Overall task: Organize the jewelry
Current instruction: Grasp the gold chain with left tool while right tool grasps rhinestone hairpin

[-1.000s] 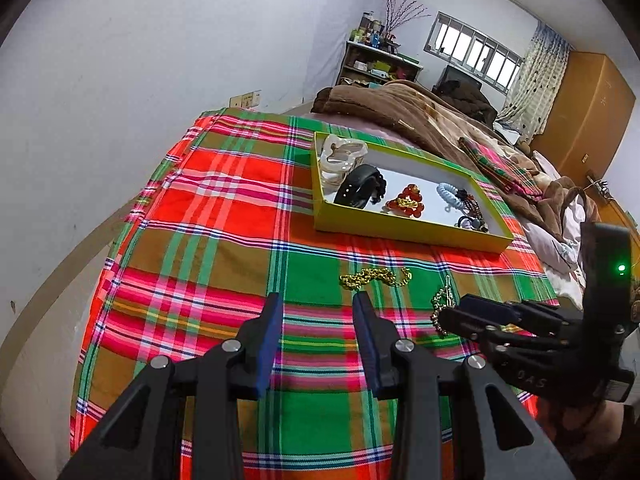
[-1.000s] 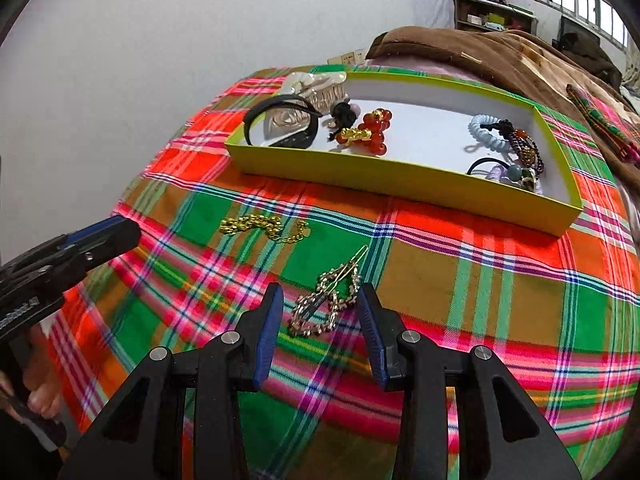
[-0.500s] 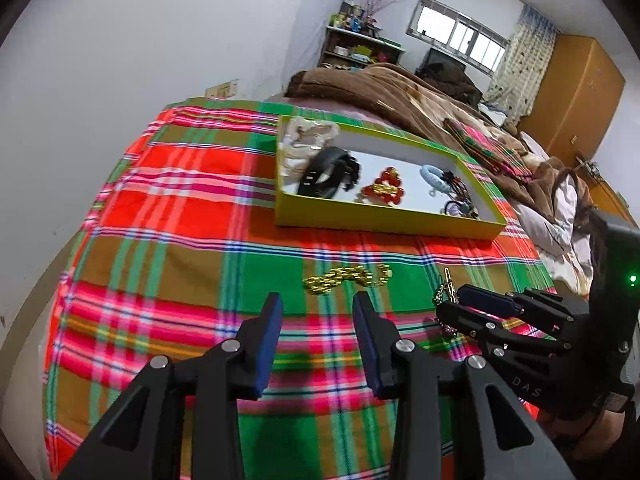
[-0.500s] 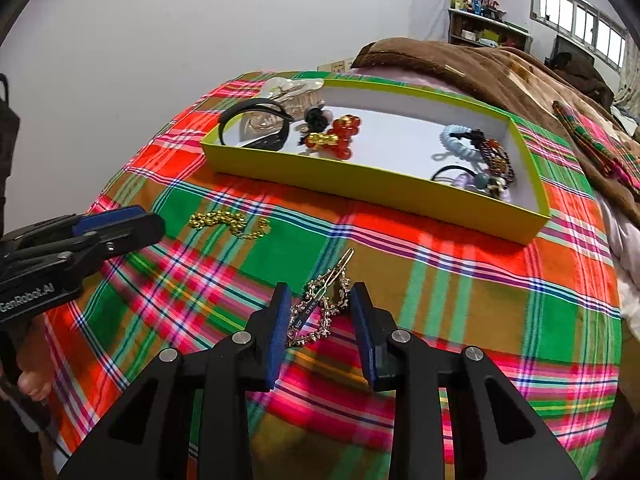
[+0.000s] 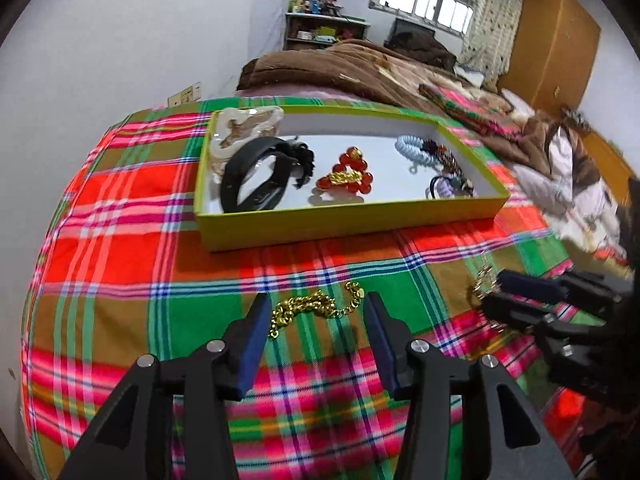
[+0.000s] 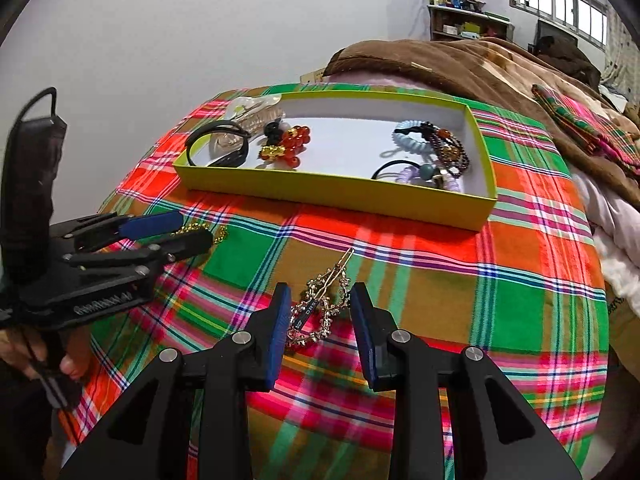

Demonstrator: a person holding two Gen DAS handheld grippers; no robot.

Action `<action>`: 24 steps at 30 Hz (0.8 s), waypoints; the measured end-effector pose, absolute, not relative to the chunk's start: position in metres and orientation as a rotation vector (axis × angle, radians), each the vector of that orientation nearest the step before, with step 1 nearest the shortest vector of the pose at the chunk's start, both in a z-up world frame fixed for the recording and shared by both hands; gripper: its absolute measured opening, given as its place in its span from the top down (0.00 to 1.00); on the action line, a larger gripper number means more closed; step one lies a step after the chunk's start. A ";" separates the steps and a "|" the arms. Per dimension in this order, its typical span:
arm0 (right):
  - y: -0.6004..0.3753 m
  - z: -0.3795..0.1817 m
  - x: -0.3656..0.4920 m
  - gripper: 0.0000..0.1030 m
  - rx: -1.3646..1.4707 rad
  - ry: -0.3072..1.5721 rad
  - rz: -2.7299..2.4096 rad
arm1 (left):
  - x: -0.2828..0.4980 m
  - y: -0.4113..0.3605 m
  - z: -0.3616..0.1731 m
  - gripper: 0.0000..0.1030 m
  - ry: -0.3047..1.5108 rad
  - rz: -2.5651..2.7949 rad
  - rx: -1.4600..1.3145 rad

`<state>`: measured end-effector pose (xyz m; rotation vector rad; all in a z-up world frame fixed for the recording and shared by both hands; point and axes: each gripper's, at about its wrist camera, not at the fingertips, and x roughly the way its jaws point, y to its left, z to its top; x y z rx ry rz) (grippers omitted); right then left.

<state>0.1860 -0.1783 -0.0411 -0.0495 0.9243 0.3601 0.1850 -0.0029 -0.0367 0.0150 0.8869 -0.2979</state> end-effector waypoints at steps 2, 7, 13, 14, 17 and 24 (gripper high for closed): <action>-0.182 -0.040 0.186 0.70 -0.043 0.923 0.359 | 0.185 -0.010 -0.038 0.48 0.875 -0.293 0.069; -0.189 -0.038 0.185 0.70 -0.029 0.916 0.353 | 0.182 -0.022 -0.041 0.51 0.869 -0.257 0.167; -0.194 -0.034 0.180 0.70 -0.020 0.906 0.351 | 0.178 -0.018 -0.038 0.94 0.861 -0.203 0.184; -0.195 -0.033 0.179 0.70 -0.017 0.904 0.351 | 0.178 -0.016 -0.037 0.94 0.866 -0.204 0.169; -0.198 -0.029 0.176 0.70 -0.014 0.896 0.349 | 0.176 -0.011 -0.035 0.95 0.873 -0.210 0.121; -0.206 -0.017 0.168 0.70 -0.004 0.869 0.342 | 0.157 0.002 -0.021 0.96 0.841 -0.243 -0.005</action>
